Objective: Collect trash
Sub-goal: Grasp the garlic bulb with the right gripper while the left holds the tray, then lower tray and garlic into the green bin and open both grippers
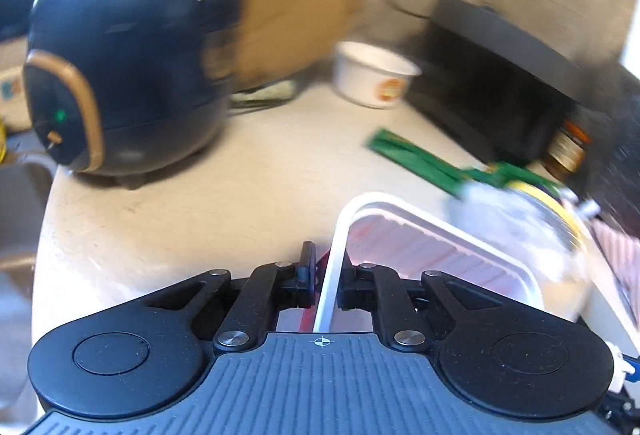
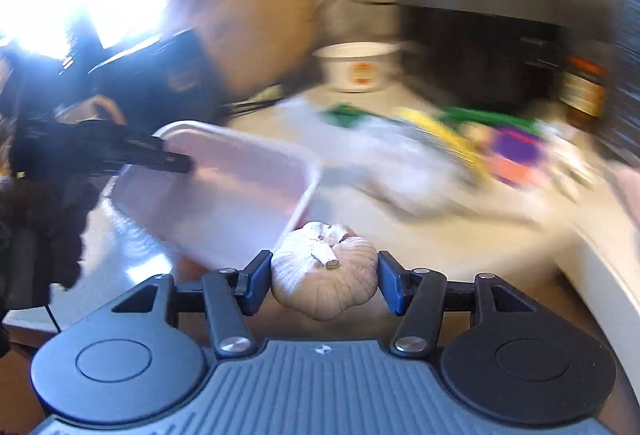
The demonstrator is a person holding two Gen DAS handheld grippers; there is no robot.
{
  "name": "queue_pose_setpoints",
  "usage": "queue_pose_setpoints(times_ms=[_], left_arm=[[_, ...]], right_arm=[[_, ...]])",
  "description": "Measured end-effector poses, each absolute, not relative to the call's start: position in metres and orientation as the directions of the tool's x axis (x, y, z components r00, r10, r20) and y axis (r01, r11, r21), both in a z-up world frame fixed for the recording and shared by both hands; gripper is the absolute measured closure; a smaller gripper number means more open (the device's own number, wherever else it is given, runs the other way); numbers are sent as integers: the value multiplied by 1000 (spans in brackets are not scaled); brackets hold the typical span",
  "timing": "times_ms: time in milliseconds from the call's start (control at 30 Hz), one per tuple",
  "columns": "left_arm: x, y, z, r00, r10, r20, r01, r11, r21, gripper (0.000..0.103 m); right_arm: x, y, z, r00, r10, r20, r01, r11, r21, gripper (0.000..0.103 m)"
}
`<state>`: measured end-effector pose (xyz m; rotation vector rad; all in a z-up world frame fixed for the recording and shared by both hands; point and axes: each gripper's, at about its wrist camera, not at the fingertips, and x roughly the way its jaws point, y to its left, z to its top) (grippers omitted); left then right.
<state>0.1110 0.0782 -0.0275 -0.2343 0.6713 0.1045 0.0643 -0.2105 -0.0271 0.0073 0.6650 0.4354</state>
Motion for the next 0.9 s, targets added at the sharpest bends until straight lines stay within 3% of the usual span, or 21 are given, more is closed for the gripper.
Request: queue_pose_setpoints(times_ms=[200,400,633,767,900], left_arm=[[69,-31,-35,750,-146,-645,51,985,-164,91],[30,-131,-118,590,-227,-775,152,974,-170,91],[33,-194,-242,406,-234,-883,112,972,-206,89],[52,-198,-316,301,-249,-921,-5,965,-263,72],[48,-185,-334,320,-246,-915,-55,959,-277,73]], right_arm=[[-31,-332,-54,739,184,-648,-137,983,123,47],[-121,-410,-109,641,83,-763,28,991,131,47],[-172,-433,-146,566,1,-824,143,985,99,47],[-174,-435,-163,526,-8,-851,152,985,85,47],[-164,-428,-181,493,-4,-870,120,991,63,47]])
